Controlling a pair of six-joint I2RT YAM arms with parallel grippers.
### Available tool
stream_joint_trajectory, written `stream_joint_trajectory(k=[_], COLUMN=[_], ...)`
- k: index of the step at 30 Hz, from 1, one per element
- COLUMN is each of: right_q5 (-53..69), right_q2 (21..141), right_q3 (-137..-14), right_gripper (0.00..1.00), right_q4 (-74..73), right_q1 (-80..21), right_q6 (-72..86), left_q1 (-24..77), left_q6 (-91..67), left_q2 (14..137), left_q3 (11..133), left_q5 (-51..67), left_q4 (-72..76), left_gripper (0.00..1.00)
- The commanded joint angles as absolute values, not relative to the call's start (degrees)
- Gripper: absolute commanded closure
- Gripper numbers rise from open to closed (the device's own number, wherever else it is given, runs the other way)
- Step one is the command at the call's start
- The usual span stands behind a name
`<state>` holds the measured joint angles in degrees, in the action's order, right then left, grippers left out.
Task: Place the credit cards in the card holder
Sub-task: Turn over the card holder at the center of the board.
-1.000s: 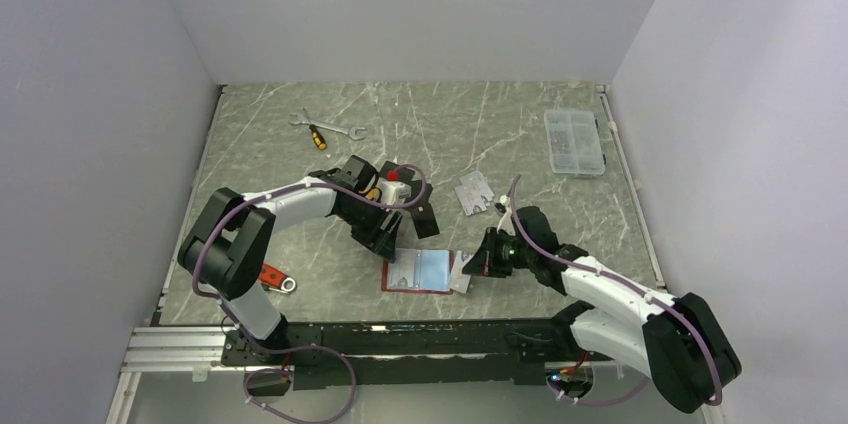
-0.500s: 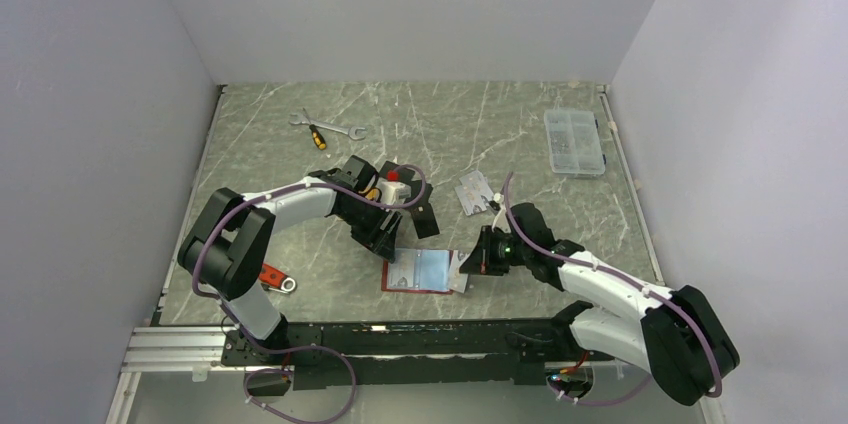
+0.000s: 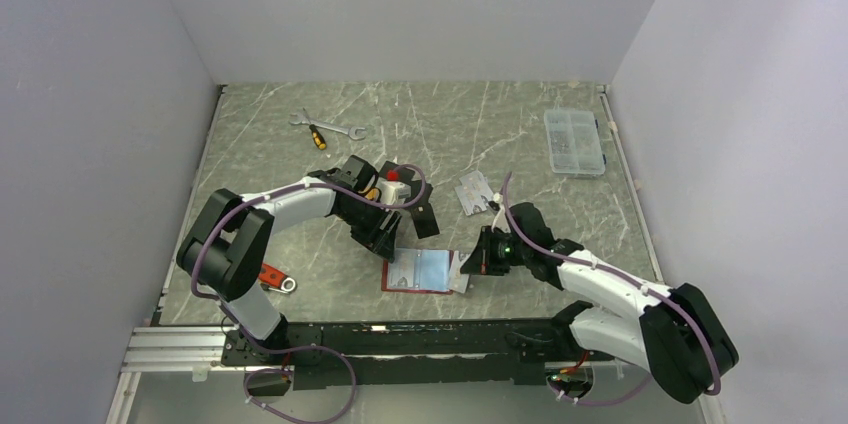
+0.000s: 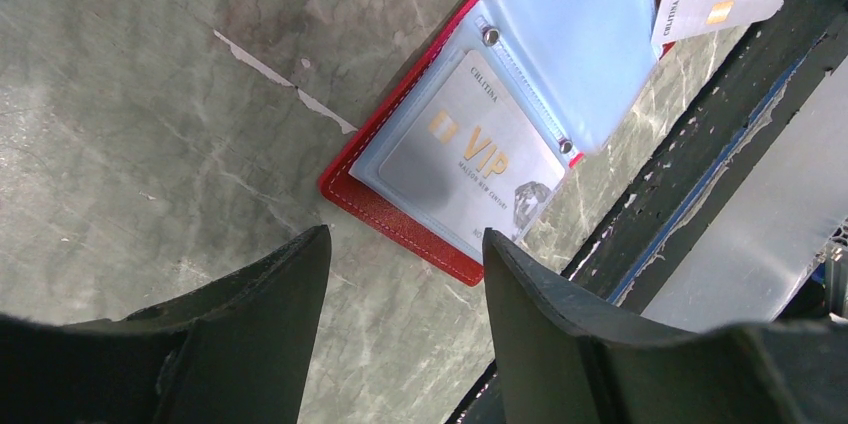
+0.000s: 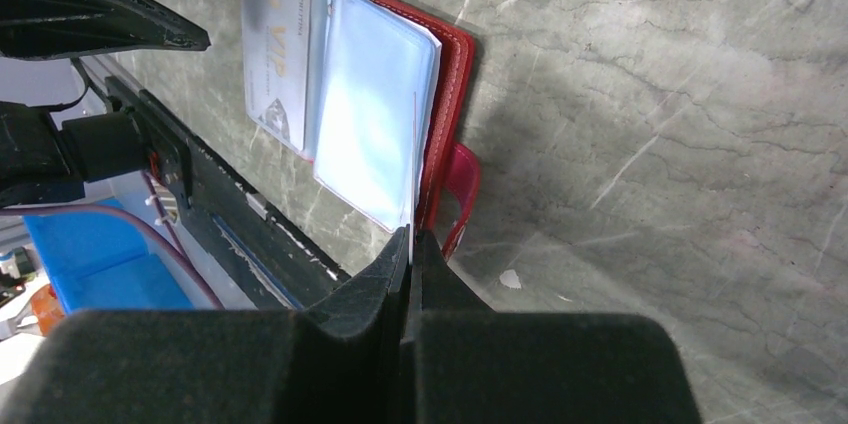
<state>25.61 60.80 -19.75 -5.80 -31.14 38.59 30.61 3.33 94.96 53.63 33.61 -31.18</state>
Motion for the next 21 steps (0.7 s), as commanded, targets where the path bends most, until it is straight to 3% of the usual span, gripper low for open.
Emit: stream_joint_trajectory(k=[1, 21], right_q5=[24.52, 22.84], right_q2=[62.51, 72.93], right_q3=[-20.85, -20.63], right_gripper=[1.0, 1.0], right_q4=[-2.91, 8.98], right_q1=[-32.31, -36.21], right_q6=[38.58, 43.68], left_q1=[30.77, 30.77], left_q6=[3.6, 4.83], left_q2=[92.57, 91.35], left_q3=[54.76, 55.25], left_q5=[34.8, 37.64], left_q4=[-31.67, -32.62], left_gripper=[0.37, 0.38])
